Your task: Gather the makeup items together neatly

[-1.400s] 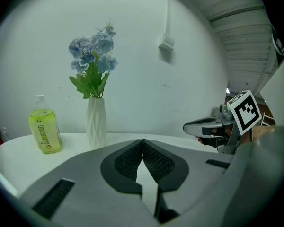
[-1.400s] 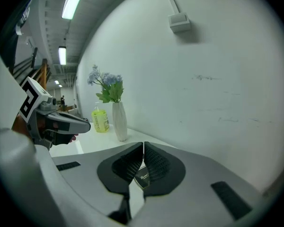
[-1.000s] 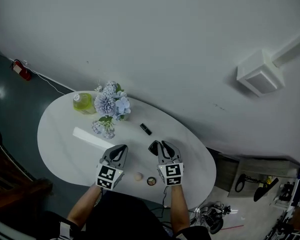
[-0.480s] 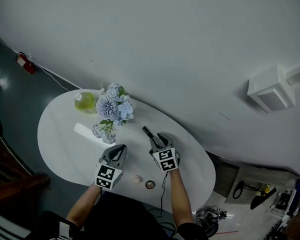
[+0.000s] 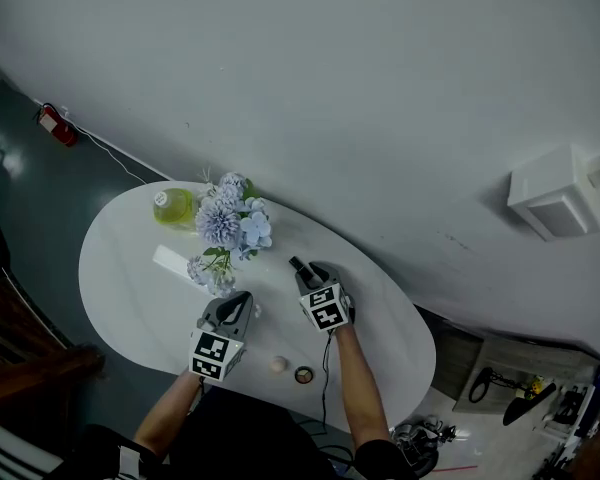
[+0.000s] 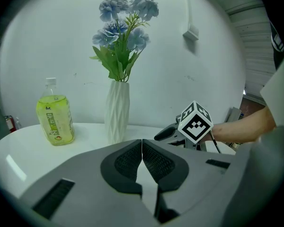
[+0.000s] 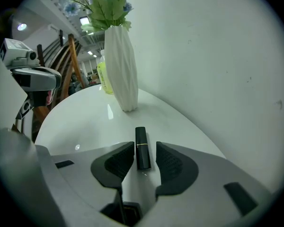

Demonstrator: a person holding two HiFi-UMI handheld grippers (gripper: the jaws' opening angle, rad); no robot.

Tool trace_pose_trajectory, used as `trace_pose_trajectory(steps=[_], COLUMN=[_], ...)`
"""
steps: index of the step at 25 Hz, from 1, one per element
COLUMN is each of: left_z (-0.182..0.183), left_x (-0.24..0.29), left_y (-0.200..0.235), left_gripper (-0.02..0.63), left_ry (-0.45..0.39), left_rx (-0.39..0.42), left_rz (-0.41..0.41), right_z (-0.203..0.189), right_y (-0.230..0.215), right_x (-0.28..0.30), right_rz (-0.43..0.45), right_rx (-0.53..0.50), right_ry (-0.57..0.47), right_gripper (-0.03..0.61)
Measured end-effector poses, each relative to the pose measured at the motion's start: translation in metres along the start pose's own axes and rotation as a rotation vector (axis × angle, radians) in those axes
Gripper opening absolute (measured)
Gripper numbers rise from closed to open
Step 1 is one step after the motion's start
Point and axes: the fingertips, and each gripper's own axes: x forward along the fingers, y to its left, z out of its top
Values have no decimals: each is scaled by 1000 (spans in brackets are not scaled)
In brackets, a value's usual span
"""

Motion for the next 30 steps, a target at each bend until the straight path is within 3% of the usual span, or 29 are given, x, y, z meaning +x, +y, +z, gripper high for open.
trace_pose_trajectory(steps=[20,30], left_z=[-2,2], left_x=[0,-12], left_y=[19,12], left_gripper=[20,20], left_ry=[2,-7], left_rx=[-13,19], left_rz=[8,-13], right_z=[-1,15], right_y=[3,2], right_x=[17,-15], right_rz=[4,-42], right_rx=[2,51], right_ry=[37,-50], right_gripper=[115,112])
